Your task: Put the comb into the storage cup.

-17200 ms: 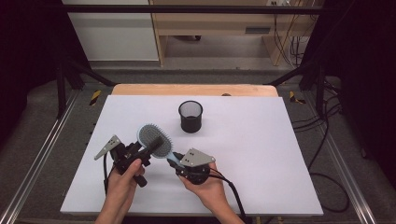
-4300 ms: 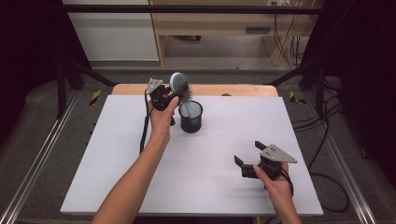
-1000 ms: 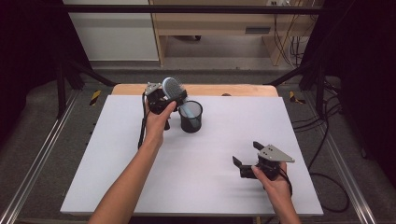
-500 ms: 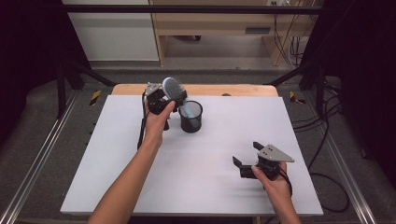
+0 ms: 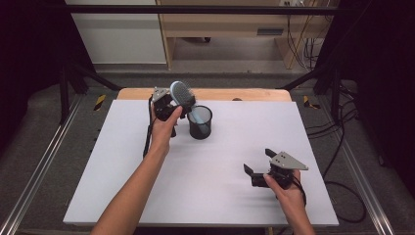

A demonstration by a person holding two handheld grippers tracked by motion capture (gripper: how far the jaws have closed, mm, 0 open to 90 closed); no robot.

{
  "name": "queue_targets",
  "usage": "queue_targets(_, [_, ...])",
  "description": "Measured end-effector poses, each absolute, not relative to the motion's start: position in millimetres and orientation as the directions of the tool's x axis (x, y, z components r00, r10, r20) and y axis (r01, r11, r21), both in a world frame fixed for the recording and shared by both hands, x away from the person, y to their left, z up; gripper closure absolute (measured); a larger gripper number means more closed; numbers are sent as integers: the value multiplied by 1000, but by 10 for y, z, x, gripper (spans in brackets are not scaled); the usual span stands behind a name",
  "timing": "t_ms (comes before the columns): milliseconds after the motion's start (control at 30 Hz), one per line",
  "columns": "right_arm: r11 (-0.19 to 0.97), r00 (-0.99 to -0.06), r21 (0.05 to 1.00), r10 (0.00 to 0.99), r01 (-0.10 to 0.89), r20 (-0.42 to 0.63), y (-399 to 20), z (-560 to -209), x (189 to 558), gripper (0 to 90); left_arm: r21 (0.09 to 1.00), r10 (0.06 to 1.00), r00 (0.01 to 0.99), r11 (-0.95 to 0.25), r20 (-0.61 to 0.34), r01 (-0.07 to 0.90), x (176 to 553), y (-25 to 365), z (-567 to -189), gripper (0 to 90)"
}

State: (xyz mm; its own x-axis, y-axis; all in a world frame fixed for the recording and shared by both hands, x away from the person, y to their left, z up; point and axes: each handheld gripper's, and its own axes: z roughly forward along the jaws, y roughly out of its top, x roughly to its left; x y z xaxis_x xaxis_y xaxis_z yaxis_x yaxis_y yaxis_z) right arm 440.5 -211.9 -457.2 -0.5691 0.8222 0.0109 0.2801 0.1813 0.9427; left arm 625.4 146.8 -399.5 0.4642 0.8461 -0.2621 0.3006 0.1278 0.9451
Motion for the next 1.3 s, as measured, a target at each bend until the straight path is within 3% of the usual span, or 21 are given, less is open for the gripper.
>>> queue_targets(1300, [184,-572,943,820,277,8,-2106,-4568,4404,31,965,849,502,34,-165,260,6033,1517,-4021,20])
